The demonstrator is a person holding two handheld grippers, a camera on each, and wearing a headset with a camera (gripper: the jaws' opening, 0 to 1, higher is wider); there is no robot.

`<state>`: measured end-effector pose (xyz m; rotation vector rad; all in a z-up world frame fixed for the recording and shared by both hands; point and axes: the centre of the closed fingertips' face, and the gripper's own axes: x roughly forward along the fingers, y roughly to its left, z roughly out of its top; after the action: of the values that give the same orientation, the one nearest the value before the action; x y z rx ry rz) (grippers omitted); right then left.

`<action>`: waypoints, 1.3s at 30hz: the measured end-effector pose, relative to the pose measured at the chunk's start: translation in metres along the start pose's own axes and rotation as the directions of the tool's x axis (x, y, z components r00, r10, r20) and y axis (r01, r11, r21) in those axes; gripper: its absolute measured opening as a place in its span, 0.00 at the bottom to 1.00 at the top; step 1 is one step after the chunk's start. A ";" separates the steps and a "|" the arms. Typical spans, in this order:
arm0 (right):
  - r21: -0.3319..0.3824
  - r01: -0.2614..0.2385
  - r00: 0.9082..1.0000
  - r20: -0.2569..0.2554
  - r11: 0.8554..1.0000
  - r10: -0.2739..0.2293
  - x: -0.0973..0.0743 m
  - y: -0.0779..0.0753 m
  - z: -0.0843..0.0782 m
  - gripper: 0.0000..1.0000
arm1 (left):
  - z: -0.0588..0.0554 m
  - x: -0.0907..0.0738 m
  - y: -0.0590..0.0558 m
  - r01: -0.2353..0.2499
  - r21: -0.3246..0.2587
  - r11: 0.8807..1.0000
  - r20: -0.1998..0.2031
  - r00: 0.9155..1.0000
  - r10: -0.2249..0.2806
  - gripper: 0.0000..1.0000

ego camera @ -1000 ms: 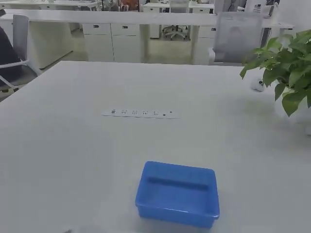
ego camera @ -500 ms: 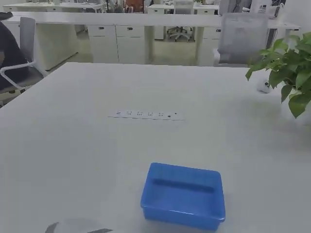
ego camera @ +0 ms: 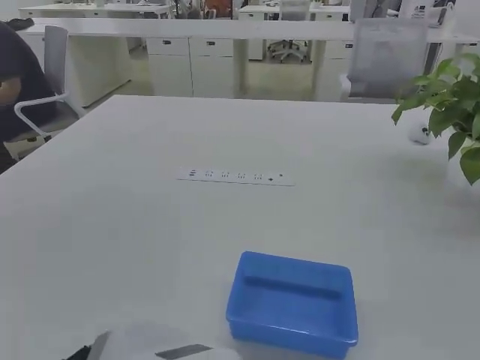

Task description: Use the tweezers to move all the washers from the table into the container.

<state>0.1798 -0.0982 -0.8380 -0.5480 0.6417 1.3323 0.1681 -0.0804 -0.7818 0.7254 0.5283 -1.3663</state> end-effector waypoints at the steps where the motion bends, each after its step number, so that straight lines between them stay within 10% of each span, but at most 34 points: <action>1: -0.003 -0.002 1.000 -0.004 1.000 0.002 0.001 -0.001 -0.001 0.18 | 0.004 0.001 0.000 0.004 0.009 1.000 0.006 1.000 -0.004 0.00; 8: -0.020 -0.048 0.998 -0.030 0.999 0.047 0.010 -0.003 -0.008 0.09 | 0.014 0.006 0.001 0.023 0.035 0.999 0.027 0.999 -0.024 0.00; 24: -0.041 -0.077 0.996 0.040 0.996 0.078 0.026 -0.005 0.026 0.07 | 0.005 -0.021 0.015 0.023 0.012 1.000 -0.010 1.000 -0.023 0.00; 39: -0.043 -0.114 0.992 0.043 0.993 0.116 0.037 -0.004 0.025 0.07 | 0.000 -0.018 0.017 0.042 0.023 0.999 -0.049 0.998 -0.040 0.00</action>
<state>0.1911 -0.0554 -0.8460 -0.5179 0.6173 1.4646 0.1819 -0.0674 -0.7659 0.7731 0.5687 -1.3982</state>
